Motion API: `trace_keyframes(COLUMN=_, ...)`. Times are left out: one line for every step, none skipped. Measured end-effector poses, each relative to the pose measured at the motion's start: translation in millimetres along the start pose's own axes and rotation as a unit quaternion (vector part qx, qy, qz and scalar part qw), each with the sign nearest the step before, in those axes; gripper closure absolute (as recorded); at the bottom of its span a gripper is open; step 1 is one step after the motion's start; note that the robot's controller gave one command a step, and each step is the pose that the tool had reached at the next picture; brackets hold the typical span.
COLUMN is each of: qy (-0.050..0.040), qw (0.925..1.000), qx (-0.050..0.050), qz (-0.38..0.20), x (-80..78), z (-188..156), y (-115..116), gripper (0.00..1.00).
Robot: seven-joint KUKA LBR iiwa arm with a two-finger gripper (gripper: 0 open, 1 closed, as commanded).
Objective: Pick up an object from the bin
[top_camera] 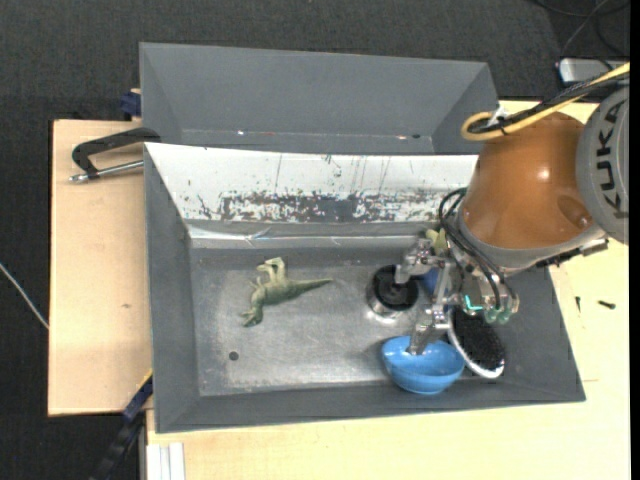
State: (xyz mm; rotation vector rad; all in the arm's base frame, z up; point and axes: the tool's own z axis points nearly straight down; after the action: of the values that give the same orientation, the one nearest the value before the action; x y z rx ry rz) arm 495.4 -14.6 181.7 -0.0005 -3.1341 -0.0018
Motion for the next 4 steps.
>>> trace_keyframes(qy=-0.0042, qw=1.0, qx=0.0, qz=0.008, x=-67.6, z=103, y=-3, gripper=0.0)
trace_keyframes(qy=-0.0072, qw=0.9996, qx=-0.001, qz=0.026, x=-83.1, z=109, y=-55, gripper=0.0)
trace_keyframes(qy=-0.0134, qw=0.9996, qx=-0.001, qz=0.025, x=-86.3, z=106, y=-54, gripper=1.0)
trace_keyframes(qy=-0.0101, qw=0.9905, qx=0.002, qz=-0.137, x=-88.0, z=-4, y=-49, gripper=1.0)
